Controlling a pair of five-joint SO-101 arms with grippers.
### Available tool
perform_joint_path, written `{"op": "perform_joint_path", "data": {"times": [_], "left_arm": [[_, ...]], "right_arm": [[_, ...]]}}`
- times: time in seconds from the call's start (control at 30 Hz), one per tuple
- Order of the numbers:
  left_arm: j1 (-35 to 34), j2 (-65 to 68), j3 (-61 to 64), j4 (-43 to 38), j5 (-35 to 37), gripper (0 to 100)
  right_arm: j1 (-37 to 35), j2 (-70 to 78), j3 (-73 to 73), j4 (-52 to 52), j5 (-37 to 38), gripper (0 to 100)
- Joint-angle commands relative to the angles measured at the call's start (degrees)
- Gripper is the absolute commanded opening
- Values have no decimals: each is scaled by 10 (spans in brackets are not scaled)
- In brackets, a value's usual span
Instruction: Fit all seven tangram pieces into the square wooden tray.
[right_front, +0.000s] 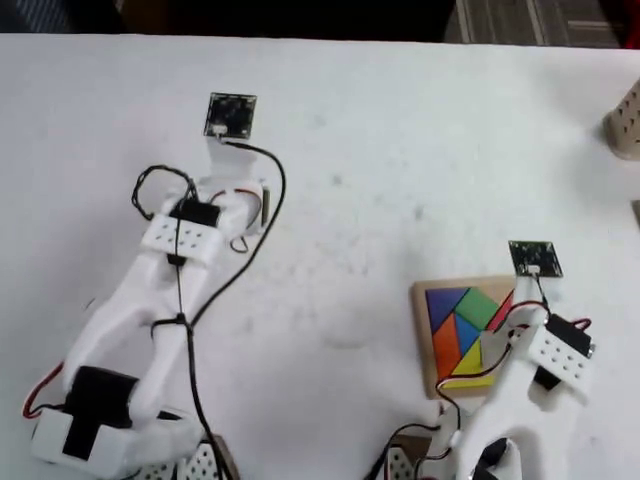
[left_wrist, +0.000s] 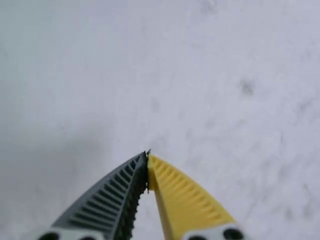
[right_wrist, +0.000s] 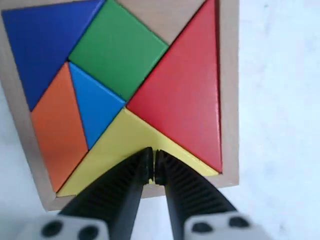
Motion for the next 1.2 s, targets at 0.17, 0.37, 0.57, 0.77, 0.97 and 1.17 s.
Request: {"op": "perform_joint_path", "data": {"times": [0.17, 0.37, 0.57, 0.77, 0.97, 1.17], "left_arm": [[-30, -34, -19, 18, 3, 21], [-80, -163, 73, 47, 2, 21], [-146, -334, 227, 51, -36, 22], [-207, -562, 383, 111, -133, 22], [-276, -818, 496, 262, -204, 23], [-297, -985, 562, 362, -225, 24]], "right_arm": [[22, -29, -40, 65, 36, 17], [-46, -192, -33, 138, -29, 17], [-184, -385, 17, 163, -127, 17], [-324, -528, 119, 168, -223, 20], [-360, -606, 157, 206, -222, 20], [-358, -611, 163, 205, -227, 21]]}}
